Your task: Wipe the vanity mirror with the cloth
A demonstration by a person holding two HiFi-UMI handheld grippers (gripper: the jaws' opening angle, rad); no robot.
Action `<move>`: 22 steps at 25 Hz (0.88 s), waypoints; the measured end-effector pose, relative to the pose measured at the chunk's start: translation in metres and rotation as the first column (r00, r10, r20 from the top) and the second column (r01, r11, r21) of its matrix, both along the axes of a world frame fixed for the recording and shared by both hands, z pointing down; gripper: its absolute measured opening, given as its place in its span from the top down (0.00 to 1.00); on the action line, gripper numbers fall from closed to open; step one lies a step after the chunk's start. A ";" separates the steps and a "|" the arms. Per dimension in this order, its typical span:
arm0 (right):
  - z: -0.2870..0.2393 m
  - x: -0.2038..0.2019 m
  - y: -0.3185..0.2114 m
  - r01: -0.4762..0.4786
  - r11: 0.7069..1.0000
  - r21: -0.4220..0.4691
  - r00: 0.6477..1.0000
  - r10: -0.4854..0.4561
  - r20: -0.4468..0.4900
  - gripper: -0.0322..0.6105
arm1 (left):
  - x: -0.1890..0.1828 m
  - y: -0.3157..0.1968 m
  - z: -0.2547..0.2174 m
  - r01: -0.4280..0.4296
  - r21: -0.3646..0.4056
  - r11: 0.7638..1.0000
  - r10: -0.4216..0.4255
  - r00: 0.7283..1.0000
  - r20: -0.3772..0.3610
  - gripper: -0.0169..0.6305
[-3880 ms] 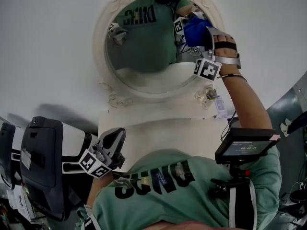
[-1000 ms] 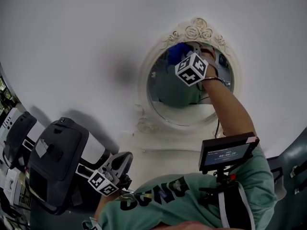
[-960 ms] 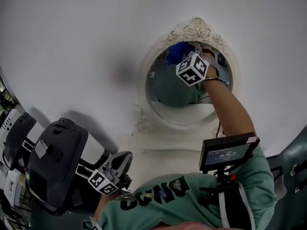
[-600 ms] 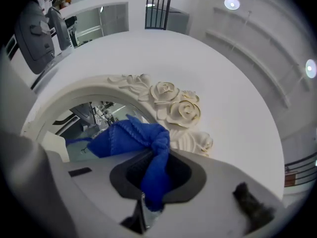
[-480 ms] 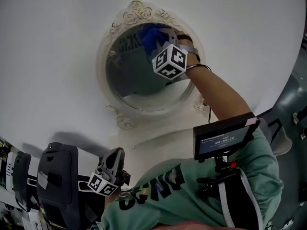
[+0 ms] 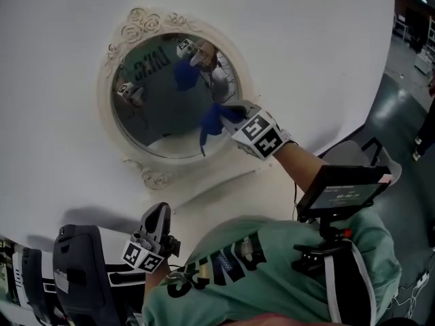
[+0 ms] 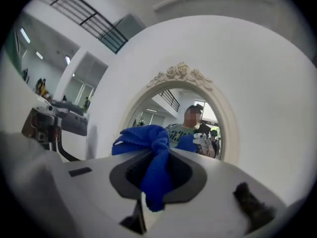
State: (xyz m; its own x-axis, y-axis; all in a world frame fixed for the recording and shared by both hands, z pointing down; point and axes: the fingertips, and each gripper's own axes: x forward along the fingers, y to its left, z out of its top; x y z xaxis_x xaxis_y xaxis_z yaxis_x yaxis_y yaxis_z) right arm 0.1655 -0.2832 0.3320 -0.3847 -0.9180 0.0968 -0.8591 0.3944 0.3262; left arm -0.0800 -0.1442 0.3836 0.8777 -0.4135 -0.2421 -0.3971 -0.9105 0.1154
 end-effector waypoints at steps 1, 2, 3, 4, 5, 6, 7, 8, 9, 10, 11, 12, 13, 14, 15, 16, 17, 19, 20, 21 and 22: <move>0.018 0.001 0.012 0.011 0.999 -0.032 0.999 -0.009 0.053 0.87 | 0.004 -0.003 0.003 -0.009 -0.002 1.000 0.009 1.000 0.011 0.96; 0.037 0.000 0.023 0.029 0.997 -0.066 0.995 -0.022 0.094 0.87 | 0.009 -0.006 0.006 -0.015 -0.005 1.000 0.016 1.000 0.020 0.96; 0.057 -0.005 0.034 0.054 0.993 -0.102 0.991 -0.041 0.128 0.87 | 0.012 -0.009 0.010 -0.020 -0.010 1.000 0.020 0.999 0.025 0.96; 0.078 -0.011 0.044 0.084 0.987 -0.141 0.986 -0.061 0.158 0.87 | 0.016 -0.013 0.014 -0.024 -0.020 1.000 0.024 0.999 0.027 0.96; 0.098 -0.019 0.054 0.114 0.978 -0.177 0.979 -0.081 0.186 0.87 | 0.020 -0.017 0.018 -0.029 -0.034 0.999 0.030 0.999 0.029 0.96; 0.117 -0.026 0.064 0.142 0.967 -0.210 0.972 -0.096 0.214 0.87 | 0.025 -0.020 0.022 -0.037 -0.049 0.998 0.038 0.999 0.031 0.96; 0.133 -0.032 0.074 0.165 0.956 -0.241 0.964 -0.106 0.243 0.87 | 0.030 -0.022 0.027 -0.048 -0.064 0.997 0.050 0.998 0.035 0.96; 0.148 -0.036 0.084 0.185 0.944 -0.272 0.956 -0.109 0.273 0.87 | 0.035 -0.023 0.032 -0.060 -0.078 0.995 0.063 0.997 0.039 0.96; 0.161 -0.039 0.094 0.201 0.932 -0.302 0.947 -0.106 0.302 0.87 | 0.040 -0.022 0.037 -0.072 -0.089 0.993 0.076 0.996 0.042 0.96; 0.174 -0.040 0.102 0.211 0.919 -0.332 0.940 -0.098 0.327 0.87 | 0.045 -0.022 0.042 -0.081 -0.100 0.992 0.086 0.995 0.044 0.96; 0.185 -0.040 0.109 0.216 0.908 -0.358 0.935 -0.087 0.343 0.87 | 0.048 -0.021 0.047 -0.088 -0.111 0.990 0.094 0.995 0.046 0.96; 0.196 -0.039 0.115 0.216 0.899 -0.382 0.933 -0.074 0.352 0.87 | 0.050 -0.021 0.052 -0.092 -0.121 0.988 0.098 0.994 0.047 0.96; 0.206 -0.039 0.119 0.215 0.889 -0.404 0.932 -0.064 0.356 0.87 | 0.051 -0.021 0.057 -0.093 -0.131 0.987 0.100 0.994 0.049 0.96; 0.214 -0.038 0.122 0.216 0.880 -0.422 0.932 -0.057 0.359 0.87 | 0.052 -0.021 0.062 -0.090 -0.143 0.986 0.098 0.994 0.050 0.96; 0.220 -0.039 0.125 0.221 0.873 -0.436 0.931 -0.055 0.362 0.87 | 0.053 -0.021 0.067 -0.085 -0.155 0.984 0.094 0.994 0.051 0.96; 0.224 -0.040 0.126 0.227 0.867 -0.443 0.930 -0.057 0.364 0.87 | 0.054 -0.020 0.073 -0.080 -0.167 0.983 0.090 0.995 0.052 0.96; 0.226 -0.041 0.127 0.234 0.865 -0.444 0.929 -0.065 0.364 0.87 | 0.056 -0.018 0.077 -0.078 -0.175 0.981 0.088 0.995 0.052 0.96; 0.225 -0.046 0.127 0.247 0.868 -0.430 0.931 -0.089 0.355 0.87 | 0.062 -0.014 0.083 -0.083 -0.180 0.980 0.095 0.994 0.054 0.96; 0.223 -0.049 0.127 0.254 0.871 -0.421 0.932 -0.104 0.346 0.87 | 0.065 -0.011 0.085 -0.088 -0.177 0.980 0.099 0.993 0.057 0.96; 0.222 -0.053 0.127 0.261 0.873 -0.413 0.934 -0.121 0.336 0.87 | 0.067 -0.008 0.086 -0.090 -0.174 0.981 0.102 0.993 0.059 0.96; 0.222 -0.057 0.128 0.269 0.873 -0.407 0.935 -0.136 0.327 0.87 | 0.068 -0.006 0.088 -0.091 -0.173 0.981 0.103 0.993 0.060 0.96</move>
State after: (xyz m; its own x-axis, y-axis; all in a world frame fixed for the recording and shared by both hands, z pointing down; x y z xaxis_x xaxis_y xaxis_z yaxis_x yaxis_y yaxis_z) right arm 0.1087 -0.1550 0.5536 -0.6293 -0.7035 0.3302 -0.7722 0.6141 -0.1633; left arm -0.0124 -0.1500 0.4711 0.9276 -0.3556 -0.1141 -0.3202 -0.9146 0.2470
